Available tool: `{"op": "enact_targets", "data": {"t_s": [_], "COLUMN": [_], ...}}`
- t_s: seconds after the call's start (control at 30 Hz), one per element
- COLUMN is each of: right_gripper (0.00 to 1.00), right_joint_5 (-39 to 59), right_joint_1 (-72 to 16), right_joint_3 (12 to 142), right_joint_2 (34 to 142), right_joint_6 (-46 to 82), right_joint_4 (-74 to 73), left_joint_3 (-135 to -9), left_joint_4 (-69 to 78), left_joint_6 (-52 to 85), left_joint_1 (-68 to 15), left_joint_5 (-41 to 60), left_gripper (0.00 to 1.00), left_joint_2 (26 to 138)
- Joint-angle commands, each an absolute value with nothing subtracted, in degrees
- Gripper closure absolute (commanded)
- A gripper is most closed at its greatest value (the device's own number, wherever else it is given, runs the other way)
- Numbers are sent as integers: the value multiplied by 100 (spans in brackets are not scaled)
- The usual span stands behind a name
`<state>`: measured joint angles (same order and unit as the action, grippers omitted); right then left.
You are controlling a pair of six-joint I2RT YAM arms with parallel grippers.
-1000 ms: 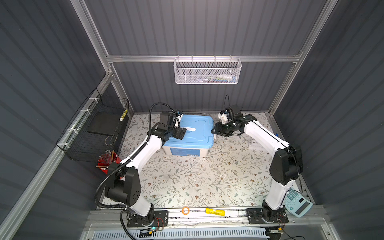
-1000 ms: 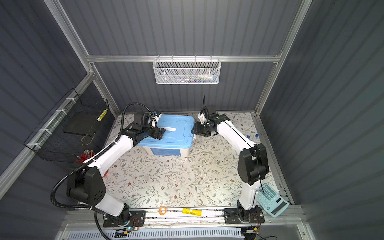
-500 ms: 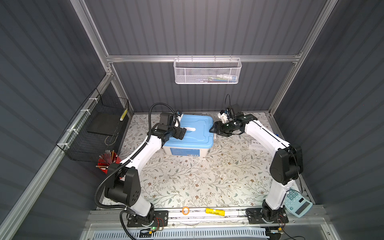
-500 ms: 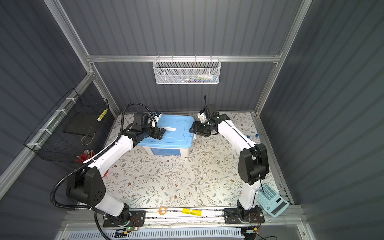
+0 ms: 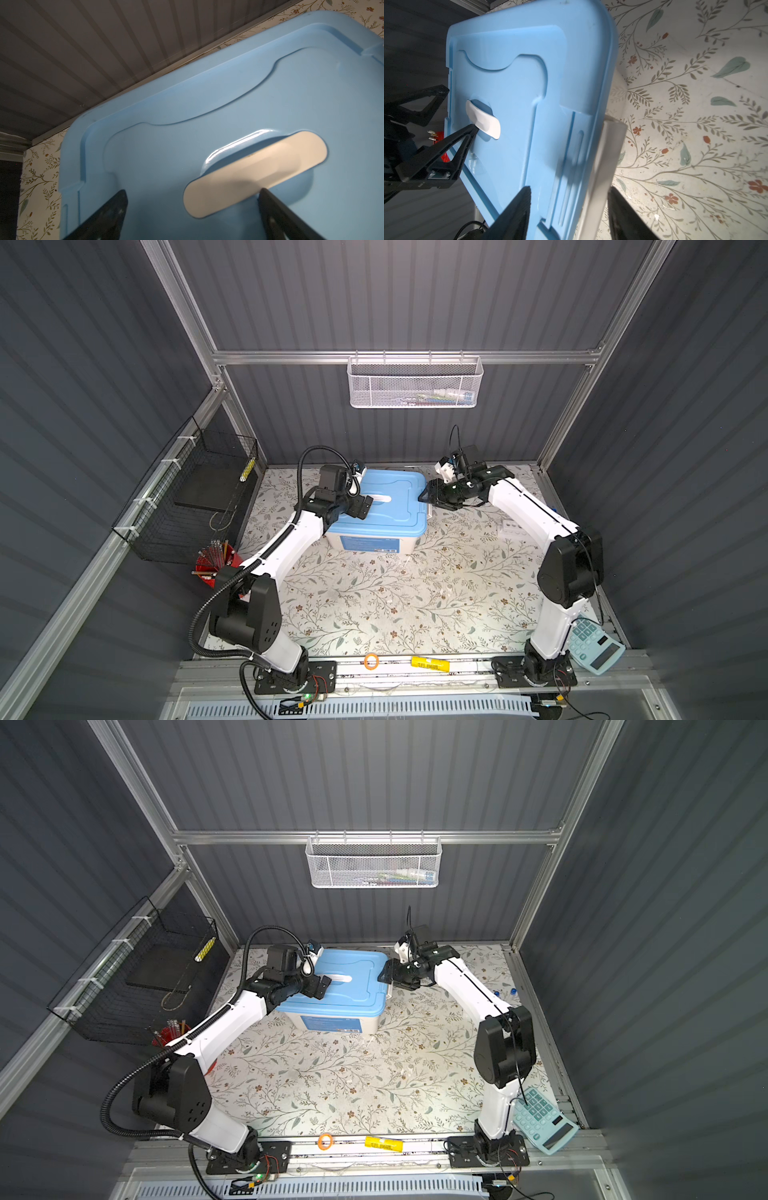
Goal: Organize the chemistry lab equipment
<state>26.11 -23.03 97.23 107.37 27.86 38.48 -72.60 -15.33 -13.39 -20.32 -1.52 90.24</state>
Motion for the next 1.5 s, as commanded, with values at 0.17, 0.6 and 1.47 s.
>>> {"op": "enact_targets", "data": {"t_s": [0.17,0.6,1.47], "right_gripper": [42,21,39], "right_joint_5": [2549,2582,3099], "right_joint_1": [-2391,-2238,-2231], "right_joint_3": [9855,9073,8696], "right_joint_2": [10904,10531,10605], "right_joint_6": [2769,2732,3164], "right_joint_4": [3956,3450,2517], "left_joint_3": [-7109,-7089,-7109], "left_joint_4": [-1925,-1915,-2048], "left_joint_6": [-1469,-1468,-1538], "left_joint_1": [-2065,-2065,-2065], "left_joint_5": [-110,-96,-250], "left_gripper": [2,2,2], "left_joint_2": [8934,8938,8895]}}
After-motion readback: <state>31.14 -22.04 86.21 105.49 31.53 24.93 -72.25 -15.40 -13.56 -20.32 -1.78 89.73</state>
